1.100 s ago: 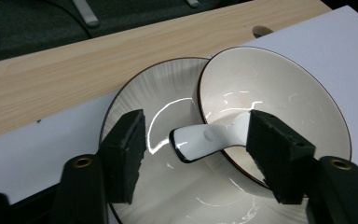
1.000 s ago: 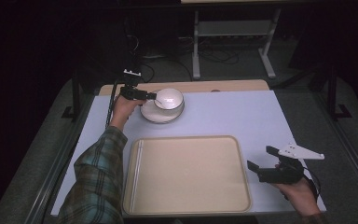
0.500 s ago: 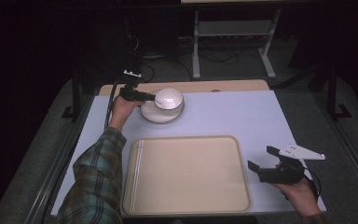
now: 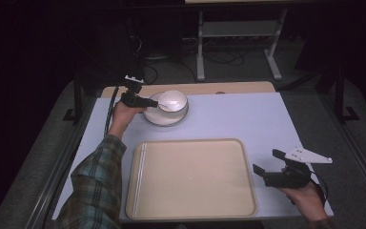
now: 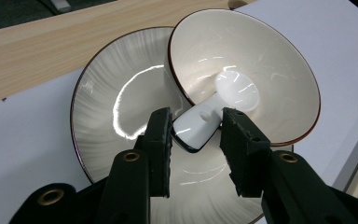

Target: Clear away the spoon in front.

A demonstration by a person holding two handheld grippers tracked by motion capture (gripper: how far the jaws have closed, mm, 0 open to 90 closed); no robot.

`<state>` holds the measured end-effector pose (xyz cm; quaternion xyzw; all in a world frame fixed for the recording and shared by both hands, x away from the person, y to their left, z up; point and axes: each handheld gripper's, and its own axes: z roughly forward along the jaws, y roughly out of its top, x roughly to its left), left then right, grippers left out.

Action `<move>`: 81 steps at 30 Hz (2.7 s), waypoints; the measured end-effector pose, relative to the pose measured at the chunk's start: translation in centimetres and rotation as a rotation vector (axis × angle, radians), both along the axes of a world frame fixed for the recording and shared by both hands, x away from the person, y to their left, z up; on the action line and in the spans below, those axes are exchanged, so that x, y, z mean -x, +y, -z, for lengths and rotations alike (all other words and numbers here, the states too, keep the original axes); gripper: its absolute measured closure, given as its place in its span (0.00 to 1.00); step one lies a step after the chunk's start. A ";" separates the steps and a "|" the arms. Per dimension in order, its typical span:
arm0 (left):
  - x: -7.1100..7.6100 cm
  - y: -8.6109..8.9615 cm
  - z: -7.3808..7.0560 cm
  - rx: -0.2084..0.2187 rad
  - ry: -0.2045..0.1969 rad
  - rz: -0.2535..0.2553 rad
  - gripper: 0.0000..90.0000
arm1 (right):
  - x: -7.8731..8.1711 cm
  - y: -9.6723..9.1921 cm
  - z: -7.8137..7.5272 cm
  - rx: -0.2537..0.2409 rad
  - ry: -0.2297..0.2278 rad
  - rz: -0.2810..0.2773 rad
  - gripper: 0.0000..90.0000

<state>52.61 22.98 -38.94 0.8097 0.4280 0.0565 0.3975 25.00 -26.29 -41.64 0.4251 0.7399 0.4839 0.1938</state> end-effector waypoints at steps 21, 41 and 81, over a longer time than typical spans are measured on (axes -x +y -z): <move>0.8 0.0 -0.5 0.025 -0.040 0.043 0.85 | 0.0 0.0 0.0 0.000 0.000 0.000 0.05; 1.8 0.2 -1.4 0.090 -0.057 0.085 0.96 | 0.0 0.0 0.0 0.000 -0.001 0.001 0.05; 14.4 1.2 -2.3 0.306 -0.044 0.243 0.96 | 0.0 0.2 -0.1 0.005 -0.005 0.002 0.05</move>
